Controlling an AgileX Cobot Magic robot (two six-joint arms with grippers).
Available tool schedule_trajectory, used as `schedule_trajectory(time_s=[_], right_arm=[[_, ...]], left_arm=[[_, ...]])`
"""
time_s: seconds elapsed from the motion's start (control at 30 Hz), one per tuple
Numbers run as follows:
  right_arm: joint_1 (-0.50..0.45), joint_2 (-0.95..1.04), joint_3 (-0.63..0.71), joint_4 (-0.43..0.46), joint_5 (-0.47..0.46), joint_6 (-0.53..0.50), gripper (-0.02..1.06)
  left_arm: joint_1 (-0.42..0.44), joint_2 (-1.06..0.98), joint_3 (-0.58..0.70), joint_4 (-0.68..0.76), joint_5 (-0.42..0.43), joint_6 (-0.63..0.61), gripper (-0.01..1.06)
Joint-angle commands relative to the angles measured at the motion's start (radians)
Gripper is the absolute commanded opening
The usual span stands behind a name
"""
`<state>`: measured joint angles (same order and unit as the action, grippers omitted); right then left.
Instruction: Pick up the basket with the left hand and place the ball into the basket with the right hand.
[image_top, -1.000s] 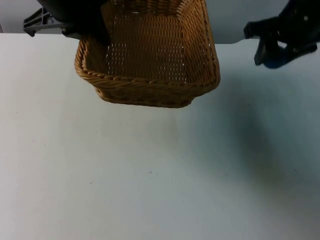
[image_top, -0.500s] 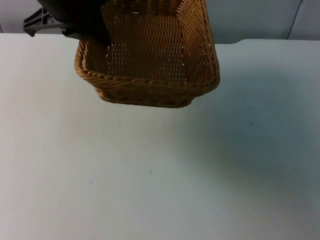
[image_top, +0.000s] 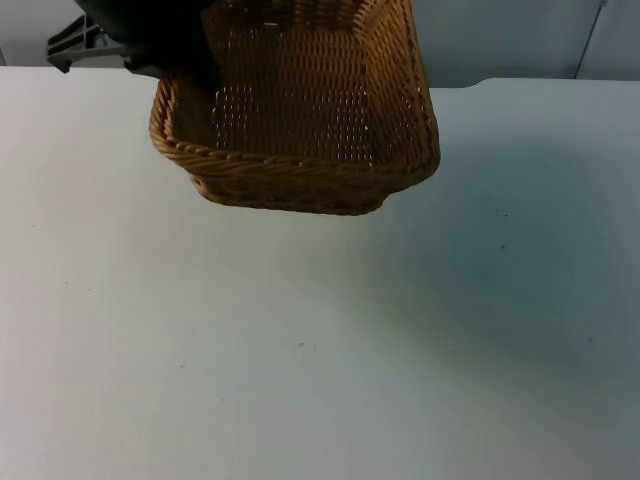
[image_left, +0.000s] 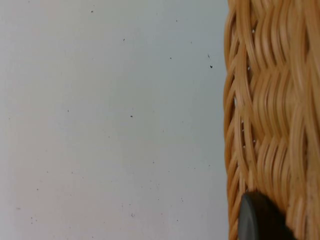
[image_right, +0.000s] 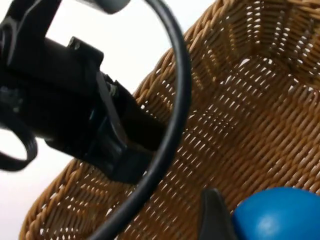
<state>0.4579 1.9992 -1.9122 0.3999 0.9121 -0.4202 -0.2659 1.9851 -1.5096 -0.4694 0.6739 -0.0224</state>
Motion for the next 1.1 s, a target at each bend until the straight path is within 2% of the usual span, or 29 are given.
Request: schedule_trajectory(time_s=[0.0,0.33,0.53,0.8,0.93,1.07], right_arm=[[0.004,0.005,-0.007,0.013,0.002,-0.022,0.00],[0.004,0.050,-0.007,0.023,0.006,-0.042,0.00],[0.004,0.111,-0.007,0.052,-0.021,-0.042,0.00],[0.028,0.168,0.011,0.038,-0.069,-0.035,0.00],[0.042,0.179,0.016,-0.055,-0.087,0.007,0.00],[0.042,0.179,0.016,-0.092,-0.110,0.048,0.00]], left_arm=[[0.004,-0.006,-0.001,-0.018,-0.022,-0.002,0.00],[0.004,-0.006,-0.001,-0.018,-0.024,-0.002,0.00],[0.004,-0.006,-0.001,-0.018,-0.033,-0.002,0.00],[0.004,-0.006,-0.001,-0.022,-0.032,-0.002,0.00],[0.004,-0.006,-0.001,-0.029,-0.034,-0.002,0.00],[0.007,0.002,-0.001,-0.034,-0.031,-0.002,0.00]])
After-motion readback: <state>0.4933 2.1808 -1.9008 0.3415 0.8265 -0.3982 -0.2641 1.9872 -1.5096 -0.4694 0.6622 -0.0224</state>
